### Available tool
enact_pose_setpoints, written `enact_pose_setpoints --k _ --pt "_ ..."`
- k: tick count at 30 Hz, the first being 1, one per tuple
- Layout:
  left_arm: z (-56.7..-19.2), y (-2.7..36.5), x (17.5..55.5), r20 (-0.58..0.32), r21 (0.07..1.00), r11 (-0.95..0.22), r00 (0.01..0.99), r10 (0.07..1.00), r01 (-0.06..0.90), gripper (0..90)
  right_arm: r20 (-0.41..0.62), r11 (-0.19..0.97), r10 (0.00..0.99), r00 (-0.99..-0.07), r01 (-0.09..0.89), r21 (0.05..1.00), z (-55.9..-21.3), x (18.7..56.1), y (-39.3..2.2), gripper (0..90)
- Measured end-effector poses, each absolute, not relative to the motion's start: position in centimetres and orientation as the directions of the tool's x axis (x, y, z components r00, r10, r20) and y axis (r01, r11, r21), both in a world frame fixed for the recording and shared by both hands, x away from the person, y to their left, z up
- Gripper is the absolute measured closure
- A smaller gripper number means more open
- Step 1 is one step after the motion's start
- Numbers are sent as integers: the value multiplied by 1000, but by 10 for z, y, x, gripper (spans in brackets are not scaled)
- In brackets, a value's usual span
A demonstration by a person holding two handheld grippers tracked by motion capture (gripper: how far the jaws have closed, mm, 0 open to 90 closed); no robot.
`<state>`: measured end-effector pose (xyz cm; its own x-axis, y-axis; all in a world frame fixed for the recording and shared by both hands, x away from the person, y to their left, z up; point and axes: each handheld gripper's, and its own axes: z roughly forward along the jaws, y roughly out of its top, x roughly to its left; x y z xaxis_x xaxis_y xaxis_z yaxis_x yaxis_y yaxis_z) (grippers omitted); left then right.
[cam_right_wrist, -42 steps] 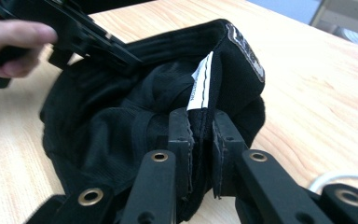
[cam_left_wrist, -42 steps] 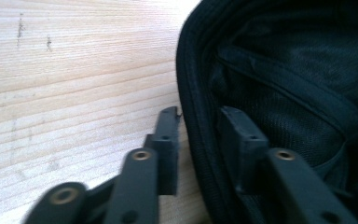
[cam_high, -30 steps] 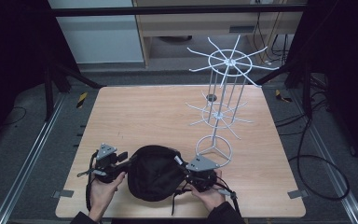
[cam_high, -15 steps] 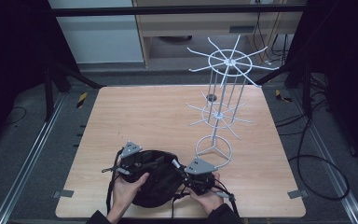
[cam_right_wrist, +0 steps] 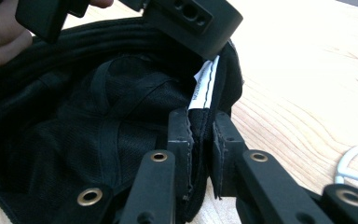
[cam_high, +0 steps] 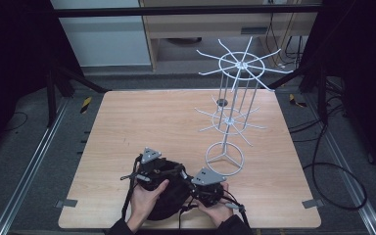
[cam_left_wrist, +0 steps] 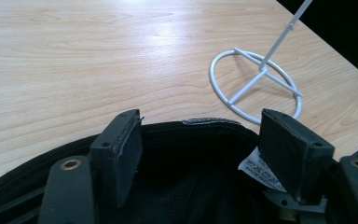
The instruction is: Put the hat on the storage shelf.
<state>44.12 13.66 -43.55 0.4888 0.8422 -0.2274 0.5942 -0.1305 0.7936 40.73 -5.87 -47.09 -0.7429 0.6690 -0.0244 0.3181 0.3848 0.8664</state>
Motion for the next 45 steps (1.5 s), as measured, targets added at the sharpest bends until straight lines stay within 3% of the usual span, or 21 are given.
enact_pose_setpoints --k 5,9,16,21,22,24,31,37,39,41,45 --pt "-440 139 445 -285 773 -70 444 849 630 248 -20 390 661 -750 321 863 -473 407 -56 805" --pt "-442 138 446 -276 763 -82 438 855 641 212 -31 411 637 -770 306 859 -475 405 -52 804" --pt "-453 133 448 -262 735 -109 428 865 670 237 -28 419 637 -771 315 851 -478 405 -48 798" --pt "-458 129 449 -269 719 -130 446 854 683 402 -29 440 629 -777 325 837 -483 405 -46 766" --pt "-459 129 449 -275 717 -133 453 848 684 402 -26 442 628 -778 330 834 -484 406 -46 752" --pt "-462 127 450 -274 714 -142 461 844 686 483 -13 450 621 -784 343 825 -486 405 -47 692" --pt "-469 119 451 -247 701 -182 474 845 690 518 51 402 618 -785 371 837 -478 395 -81 560" --pt "-473 114 453 -242 680 -203 477 845 704 547 36 357 704 -710 397 845 -471 394 -117 569" --pt "-473 114 454 -253 671 -205 479 840 713 599 49 326 733 -678 414 850 -470 397 -128 571" --pt "-472 116 454 -271 666 -205 489 829 717 770 56 305 755 -654 425 852 -470 399 -137 574" --pt "-468 119 453 -276 666 -226 516 811 711 815 55 303 759 -649 427 852 -470 399 -139 577"
